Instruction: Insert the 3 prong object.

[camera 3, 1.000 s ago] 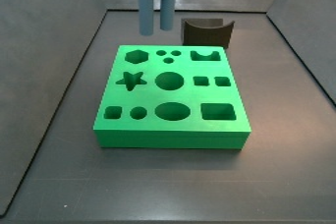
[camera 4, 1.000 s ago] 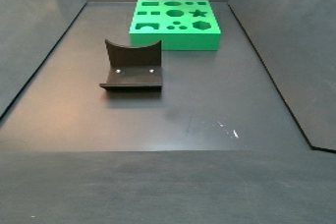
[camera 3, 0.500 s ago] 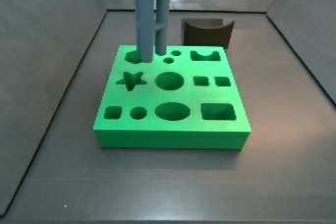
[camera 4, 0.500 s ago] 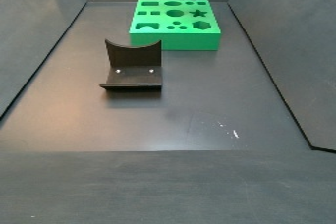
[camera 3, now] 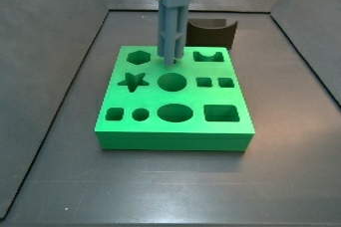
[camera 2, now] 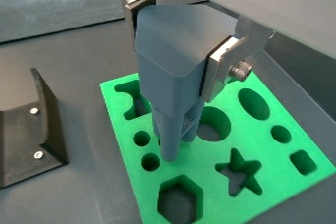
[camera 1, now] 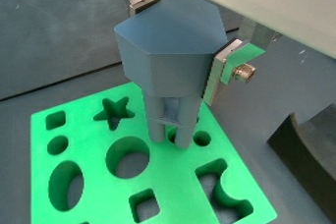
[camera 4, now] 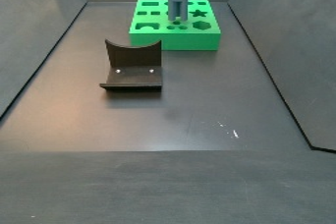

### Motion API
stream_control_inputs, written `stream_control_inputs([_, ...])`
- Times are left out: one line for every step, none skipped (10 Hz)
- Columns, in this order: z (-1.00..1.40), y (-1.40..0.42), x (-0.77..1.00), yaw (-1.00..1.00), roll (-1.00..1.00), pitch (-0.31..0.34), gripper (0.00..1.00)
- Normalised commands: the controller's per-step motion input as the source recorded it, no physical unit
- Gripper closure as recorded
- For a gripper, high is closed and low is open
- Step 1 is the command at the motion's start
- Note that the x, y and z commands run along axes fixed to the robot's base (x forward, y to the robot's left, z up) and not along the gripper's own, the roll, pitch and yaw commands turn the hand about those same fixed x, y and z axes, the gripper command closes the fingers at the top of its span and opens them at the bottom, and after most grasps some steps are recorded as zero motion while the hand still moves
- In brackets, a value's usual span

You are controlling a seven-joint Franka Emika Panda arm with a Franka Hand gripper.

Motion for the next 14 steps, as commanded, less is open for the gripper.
stream_control_inputs([-0.08,0.03,0.00,0.11,-0.09,-0.060,1.00])
stream_control_inputs([-0.21,0.26,0.00,0.34,-0.04,-0.031,1.00])
stream_control_inputs([-0.16,0.43,-0.02,0.33,0.00,0.000,1.00])
stream_control_inputs([-0.19,0.27,-0.06,0.15,0.06,0.000,1.00])
stream_control_inputs([-0.23,0.00,-0.07,-0.09,0.00,0.000,1.00])
stream_control_inputs([-0.63,0.00,0.11,0.00,0.02,0.000,1.00])
stream_control_inputs([-0.72,0.05,0.53,0.05,0.02,0.044,1.00])
stream_control_inputs([-0.61,0.21,0.39,0.00,0.06,0.086,1.00])
stream_control_inputs([-0.49,0.09,0.07,0.00,0.09,0.010,1.00])
stream_control_inputs([-0.50,0.00,-0.11,0.00,0.07,-0.033,1.00])
stream_control_inputs([-0.80,-0.17,-0.09,0.17,0.02,-0.139,1.00])
stream_control_inputs([-0.88,-0.21,0.00,0.17,0.00,-0.174,1.00])
stream_control_inputs([-0.78,-0.19,0.00,0.33,0.05,-0.206,1.00])
stream_control_inputs([-0.57,-0.15,0.00,0.33,0.00,-0.156,1.00])
